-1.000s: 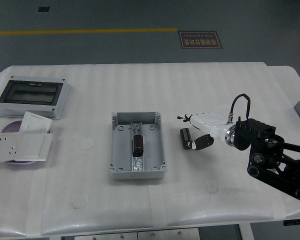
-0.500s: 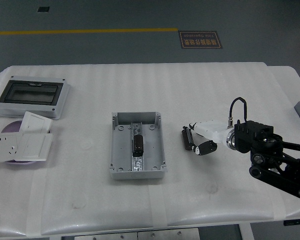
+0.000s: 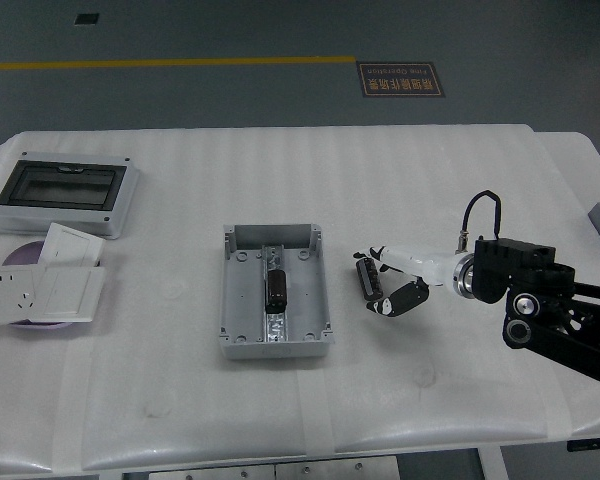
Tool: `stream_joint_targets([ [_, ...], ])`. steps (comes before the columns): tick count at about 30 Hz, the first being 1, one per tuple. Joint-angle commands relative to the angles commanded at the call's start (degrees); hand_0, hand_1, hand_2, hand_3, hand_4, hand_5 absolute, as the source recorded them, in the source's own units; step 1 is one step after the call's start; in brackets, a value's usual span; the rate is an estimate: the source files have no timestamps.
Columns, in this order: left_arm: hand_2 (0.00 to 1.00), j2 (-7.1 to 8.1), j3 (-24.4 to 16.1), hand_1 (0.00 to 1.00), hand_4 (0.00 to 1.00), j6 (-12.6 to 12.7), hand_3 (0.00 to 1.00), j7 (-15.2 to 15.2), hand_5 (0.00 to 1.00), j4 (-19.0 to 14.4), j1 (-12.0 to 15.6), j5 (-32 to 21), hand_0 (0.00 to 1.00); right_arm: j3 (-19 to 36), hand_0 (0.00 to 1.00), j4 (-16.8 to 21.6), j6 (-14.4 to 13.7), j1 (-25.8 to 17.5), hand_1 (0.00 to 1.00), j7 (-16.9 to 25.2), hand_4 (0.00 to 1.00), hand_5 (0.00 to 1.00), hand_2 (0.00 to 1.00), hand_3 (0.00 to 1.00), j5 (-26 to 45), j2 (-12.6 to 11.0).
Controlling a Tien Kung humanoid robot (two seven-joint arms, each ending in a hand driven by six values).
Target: Pick up the battery,place it into the box
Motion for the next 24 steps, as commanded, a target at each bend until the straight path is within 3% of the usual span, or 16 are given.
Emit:
stream_joint_targets([
  [12, 0.489, -0.03, -0.3, 0.583, 0.413, 0.1, 0.553, -0.2, 0.002, 0.0, 0.0, 0.5, 0.648, -0.9, 0.907, -4.3, -1.6, 0.5, 0.819, 0.4, 0.697, 0.275, 0.979, 0.998, -2.5, 1.9],
  [20, 0.49, -0.04, -0.3, 0.583, 0.413, 0.2, 0.553, -0.2, 0.002, 0.0, 0.0, 0.3, 0.648, -2.3, 0.891, -5.0, -3.3, 0.8, 0.809, 0.7, 0.709, 0.269, 0.966, 0.998, -6.4, 2.1],
  [21, 0.49, -0.03, -0.2, 0.583, 0.415, 0.2, 0.555, -0.2, 0.002, 0.0, 0.0, 0.2, 0.648, -2.6, 0.871, -5.0, -3.5, 0.9, 0.764, 0.7, 0.701, 0.268, 0.863, 0.993, -6.7, 2.1],
  [24, 0.49, -0.04, -0.3, 0.583, 0.415, 0.2, 0.555, -0.2, 0.002, 0.0, -0.1, 0.2, 0.648, -3.6, 0.871, -4.9, -4.1, 0.9, 0.764, 0.9, 0.701, 0.268, 0.863, 0.993, -7.5, 2.1],
])
